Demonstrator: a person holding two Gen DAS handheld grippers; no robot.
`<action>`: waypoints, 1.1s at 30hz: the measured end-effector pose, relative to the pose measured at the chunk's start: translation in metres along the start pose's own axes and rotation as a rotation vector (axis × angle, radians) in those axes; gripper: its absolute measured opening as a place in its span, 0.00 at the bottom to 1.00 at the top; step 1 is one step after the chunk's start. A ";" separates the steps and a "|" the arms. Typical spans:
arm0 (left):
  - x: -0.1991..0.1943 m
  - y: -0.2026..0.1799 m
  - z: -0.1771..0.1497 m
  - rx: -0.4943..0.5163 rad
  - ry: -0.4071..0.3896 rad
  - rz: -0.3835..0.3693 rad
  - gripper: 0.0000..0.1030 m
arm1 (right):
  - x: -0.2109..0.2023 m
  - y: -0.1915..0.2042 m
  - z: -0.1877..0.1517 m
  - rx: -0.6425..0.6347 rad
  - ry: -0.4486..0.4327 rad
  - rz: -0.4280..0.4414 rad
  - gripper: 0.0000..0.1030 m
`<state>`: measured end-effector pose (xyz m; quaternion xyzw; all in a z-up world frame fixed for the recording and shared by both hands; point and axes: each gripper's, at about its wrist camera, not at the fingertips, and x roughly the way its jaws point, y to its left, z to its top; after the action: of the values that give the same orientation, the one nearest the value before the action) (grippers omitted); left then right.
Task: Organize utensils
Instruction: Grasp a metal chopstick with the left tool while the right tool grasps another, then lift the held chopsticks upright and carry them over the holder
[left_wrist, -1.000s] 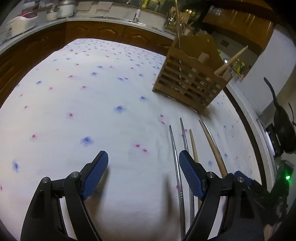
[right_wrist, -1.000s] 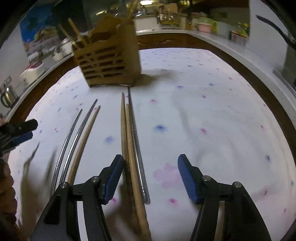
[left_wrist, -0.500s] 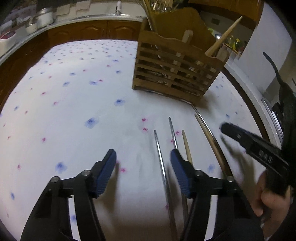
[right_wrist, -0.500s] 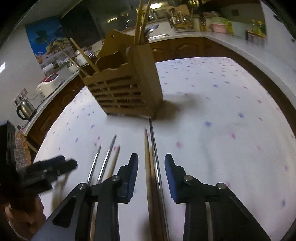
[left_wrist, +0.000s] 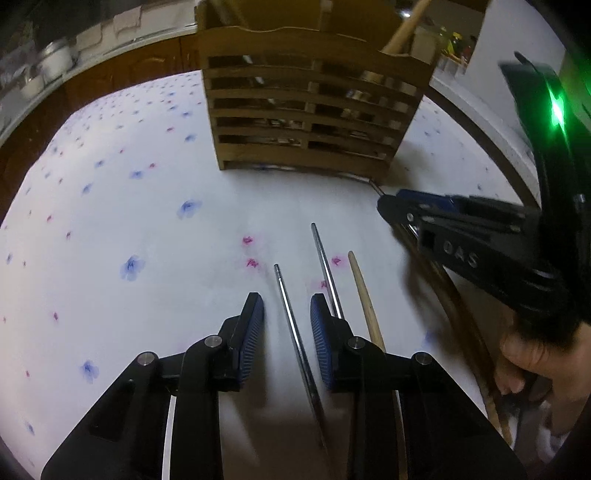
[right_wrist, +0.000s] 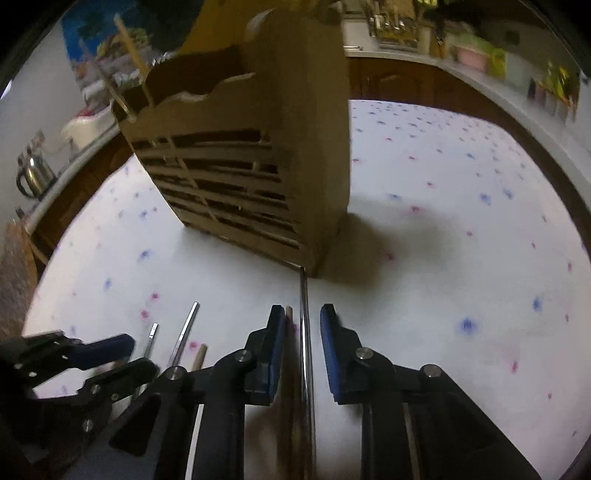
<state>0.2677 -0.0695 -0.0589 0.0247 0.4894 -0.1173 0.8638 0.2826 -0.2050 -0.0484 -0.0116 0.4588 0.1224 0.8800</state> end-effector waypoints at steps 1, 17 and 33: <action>0.000 -0.001 0.000 0.010 -0.005 0.010 0.20 | 0.001 0.001 0.001 0.000 0.002 -0.006 0.18; -0.044 0.019 -0.003 -0.064 -0.116 -0.080 0.00 | -0.056 -0.020 -0.015 0.160 -0.112 0.128 0.04; -0.081 0.037 -0.011 -0.062 -0.100 -0.148 0.02 | -0.167 -0.012 -0.028 0.186 -0.332 0.177 0.04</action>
<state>0.2272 -0.0172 0.0022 -0.0443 0.4494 -0.1665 0.8766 0.1711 -0.2541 0.0691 0.1306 0.3162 0.1566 0.9265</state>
